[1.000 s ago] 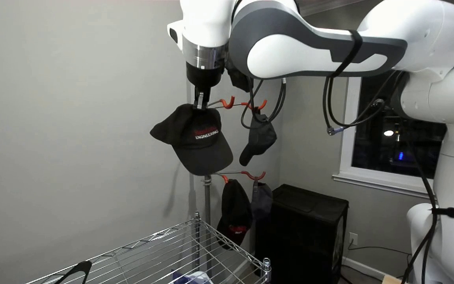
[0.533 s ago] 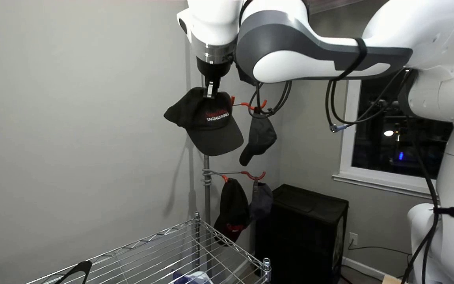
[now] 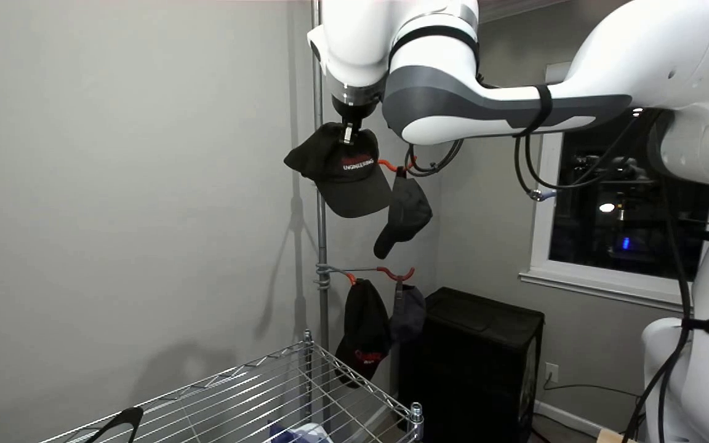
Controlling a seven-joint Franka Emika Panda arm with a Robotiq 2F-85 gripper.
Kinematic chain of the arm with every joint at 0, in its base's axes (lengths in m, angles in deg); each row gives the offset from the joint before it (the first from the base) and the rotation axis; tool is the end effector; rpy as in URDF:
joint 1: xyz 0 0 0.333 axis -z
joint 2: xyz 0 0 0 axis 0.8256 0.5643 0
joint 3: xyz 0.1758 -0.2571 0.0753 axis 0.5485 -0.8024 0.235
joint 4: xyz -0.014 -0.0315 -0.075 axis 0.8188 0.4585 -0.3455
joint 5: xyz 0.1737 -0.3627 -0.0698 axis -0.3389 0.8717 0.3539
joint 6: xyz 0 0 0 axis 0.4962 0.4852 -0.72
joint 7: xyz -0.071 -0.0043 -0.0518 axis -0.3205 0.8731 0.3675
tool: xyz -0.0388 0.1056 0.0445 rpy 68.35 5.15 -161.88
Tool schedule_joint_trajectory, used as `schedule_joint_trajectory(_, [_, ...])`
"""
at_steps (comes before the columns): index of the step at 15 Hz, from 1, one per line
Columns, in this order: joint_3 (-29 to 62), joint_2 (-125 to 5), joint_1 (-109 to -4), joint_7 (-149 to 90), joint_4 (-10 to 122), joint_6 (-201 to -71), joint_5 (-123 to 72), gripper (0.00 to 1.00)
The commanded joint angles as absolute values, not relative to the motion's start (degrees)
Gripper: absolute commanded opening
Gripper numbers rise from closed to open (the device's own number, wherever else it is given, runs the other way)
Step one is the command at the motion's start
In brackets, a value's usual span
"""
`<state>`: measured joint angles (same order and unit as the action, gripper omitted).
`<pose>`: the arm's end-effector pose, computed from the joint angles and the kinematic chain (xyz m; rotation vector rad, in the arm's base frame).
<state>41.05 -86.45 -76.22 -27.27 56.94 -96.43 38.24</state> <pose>0.4465 0.2789 0.7569 1.8849 0.5747 0.7332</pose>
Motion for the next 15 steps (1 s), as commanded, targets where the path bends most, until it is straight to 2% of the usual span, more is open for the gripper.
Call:
schedule_joint_trajectory(1, [38.1,-91.8,-72.9,-24.6,62.7,-102.8,40.5,0.03])
schedule_joint_trajectory(8, [32.0,-95.8,-68.4,-23.9,66.8,-112.7,39.1,0.03])
schedule_joint_trajectory(15, [27.1,-98.6,-68.3,-27.6,71.1,-132.5,33.9,0.03])
